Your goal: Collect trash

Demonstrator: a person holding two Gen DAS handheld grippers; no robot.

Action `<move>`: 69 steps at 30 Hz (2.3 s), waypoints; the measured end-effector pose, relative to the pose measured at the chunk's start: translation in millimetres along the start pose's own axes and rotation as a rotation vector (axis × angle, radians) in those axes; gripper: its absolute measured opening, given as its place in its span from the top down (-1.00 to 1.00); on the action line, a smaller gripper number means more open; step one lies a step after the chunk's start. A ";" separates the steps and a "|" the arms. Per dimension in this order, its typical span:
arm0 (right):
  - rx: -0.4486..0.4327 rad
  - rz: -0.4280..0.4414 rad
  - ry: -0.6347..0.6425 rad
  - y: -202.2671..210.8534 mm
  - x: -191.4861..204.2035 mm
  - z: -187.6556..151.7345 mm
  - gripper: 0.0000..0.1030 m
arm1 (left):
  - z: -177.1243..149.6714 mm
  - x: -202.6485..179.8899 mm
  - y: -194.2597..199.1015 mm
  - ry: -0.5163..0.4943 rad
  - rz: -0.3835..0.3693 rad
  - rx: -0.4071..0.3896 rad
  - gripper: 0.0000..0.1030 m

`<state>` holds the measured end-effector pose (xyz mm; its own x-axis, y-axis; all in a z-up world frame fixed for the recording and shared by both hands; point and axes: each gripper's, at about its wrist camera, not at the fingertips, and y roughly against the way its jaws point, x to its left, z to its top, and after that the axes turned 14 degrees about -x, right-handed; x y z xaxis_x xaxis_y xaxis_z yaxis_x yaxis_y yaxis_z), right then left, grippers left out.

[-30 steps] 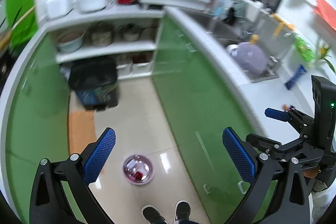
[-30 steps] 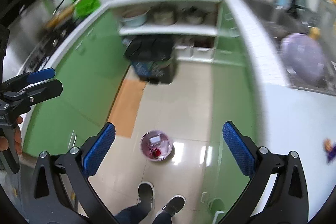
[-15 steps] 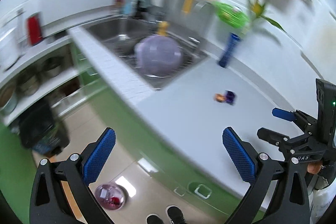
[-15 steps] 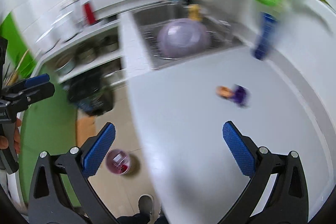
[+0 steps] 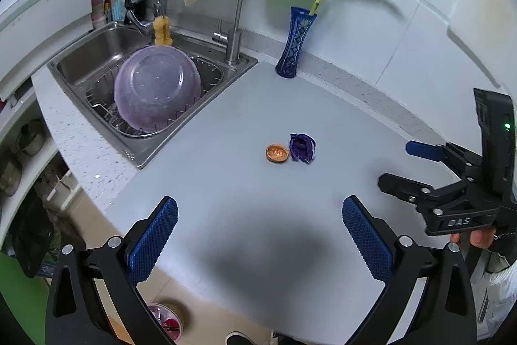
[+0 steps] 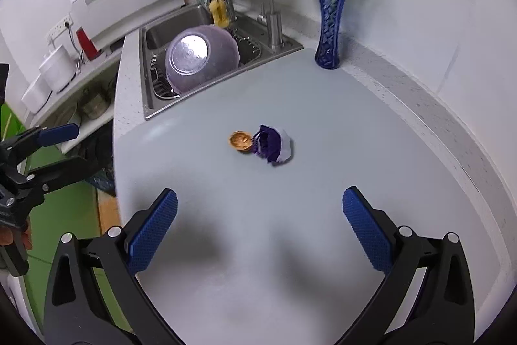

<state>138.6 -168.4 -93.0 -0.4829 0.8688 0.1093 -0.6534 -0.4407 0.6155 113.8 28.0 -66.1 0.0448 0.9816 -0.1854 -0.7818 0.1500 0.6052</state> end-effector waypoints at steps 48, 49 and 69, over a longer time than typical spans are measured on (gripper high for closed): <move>0.107 0.033 -0.010 -79.2 -76.5 2.6 0.70 | 1.0 -27.3 -182.3 -0.051 0.020 0.174 -0.89; 0.105 0.029 -0.014 -76.7 -79.7 1.5 0.70 | -0.2 -27.7 -186.0 -0.059 0.028 0.172 -0.89; 0.084 0.011 -0.036 -50.1 -85.0 -7.2 0.70 | 0.8 -43.5 -179.8 -0.100 0.030 0.168 0.31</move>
<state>208.2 -221.8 -138.8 -0.4675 0.8723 0.1431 -0.5964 -0.4307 0.6773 253.0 -41.6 -166.3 0.0909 0.9916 -0.0922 -0.6694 0.1293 0.7316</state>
